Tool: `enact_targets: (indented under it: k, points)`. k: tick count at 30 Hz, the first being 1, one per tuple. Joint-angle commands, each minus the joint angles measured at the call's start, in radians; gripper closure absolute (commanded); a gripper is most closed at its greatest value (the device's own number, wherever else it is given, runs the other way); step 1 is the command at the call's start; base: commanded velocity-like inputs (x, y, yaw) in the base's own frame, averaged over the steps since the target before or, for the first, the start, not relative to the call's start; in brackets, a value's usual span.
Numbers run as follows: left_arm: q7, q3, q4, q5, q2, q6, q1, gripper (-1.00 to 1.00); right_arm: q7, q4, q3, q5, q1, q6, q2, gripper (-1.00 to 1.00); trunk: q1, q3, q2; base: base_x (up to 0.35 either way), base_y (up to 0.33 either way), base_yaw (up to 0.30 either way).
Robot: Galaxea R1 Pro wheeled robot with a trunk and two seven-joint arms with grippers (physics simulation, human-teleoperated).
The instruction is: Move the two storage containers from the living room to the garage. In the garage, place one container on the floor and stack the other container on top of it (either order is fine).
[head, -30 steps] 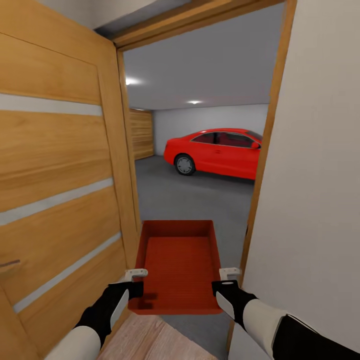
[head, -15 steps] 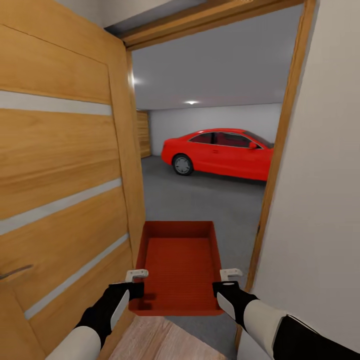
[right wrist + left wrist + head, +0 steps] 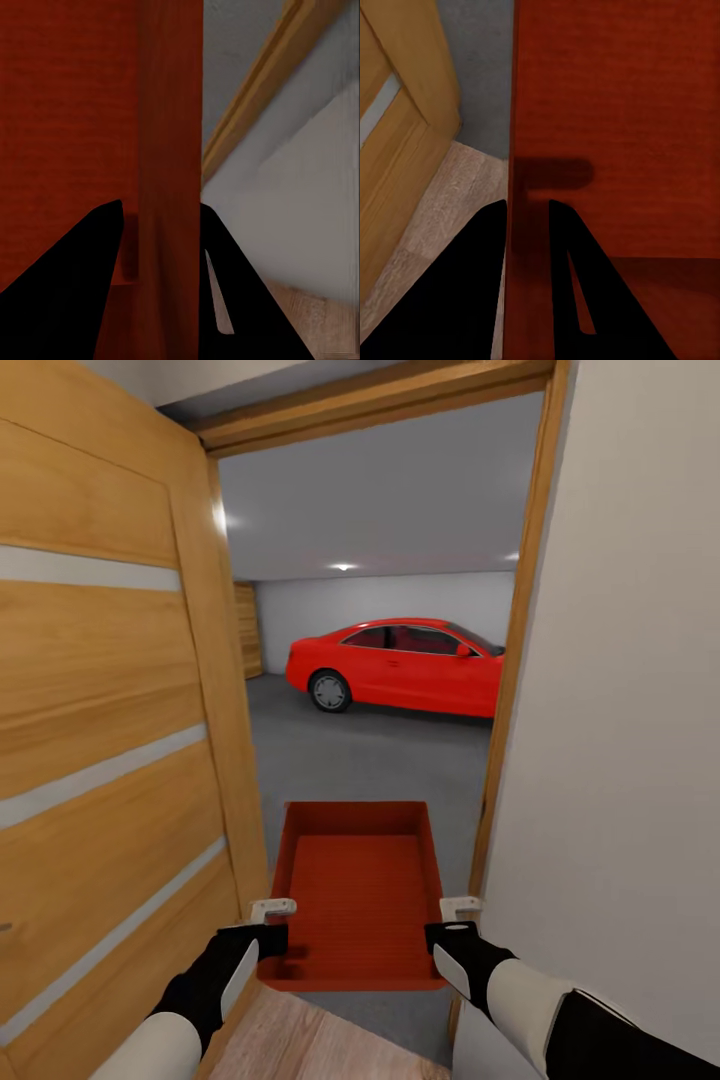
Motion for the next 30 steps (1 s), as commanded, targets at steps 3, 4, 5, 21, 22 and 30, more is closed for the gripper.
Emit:
enact_targets:
  k: [3,4,5,21,22,30]
  points:
    - [0.006,-0.068,0.004,-0.025,0.001,0.004,0.001,1.00,-0.026,0.000,-0.001,0.004,-0.001,0.007,-0.003,1.00,0.000,0.001,-0.001,0.000,0.075,-0.274]
    - [0.006,-0.068,0.004,-0.025,0.001,0.004,0.001,1.00,-0.026,0.000,-0.001,0.004,-0.001,0.006,-0.003,1.00,0.000,0.001,-0.001,0.000,0.168,-0.256]
    - [0.006,-0.068,0.005,-0.025,0.001,0.005,0.001,1.00,-0.026,0.000,-0.001,0.004,-0.001,0.006,-0.003,1.00,0.000,0.001,-0.001,0.019,0.201,-0.179]
    - [0.005,-0.068,0.004,-0.025,0.001,0.004,0.001,1.00,-0.026,0.000,-0.001,0.004,-0.001,0.007,-0.003,1.00,0.000,0.002,-0.001,0.092,0.279,-0.028]
    - [0.005,-0.068,0.004,-0.025,0.001,0.004,0.001,1.00,-0.026,0.000,-0.001,0.004,-0.001,0.007,-0.003,1.00,0.000,0.002,-0.001,0.041,0.141,-0.160]
    - [0.007,-0.068,-0.002,-0.025,0.001,0.003,0.001,1.00,-0.026,0.000,-0.001,0.004,-0.001,0.008,-0.003,1.00,0.000,0.002,-0.001,0.008,0.026,-0.226]
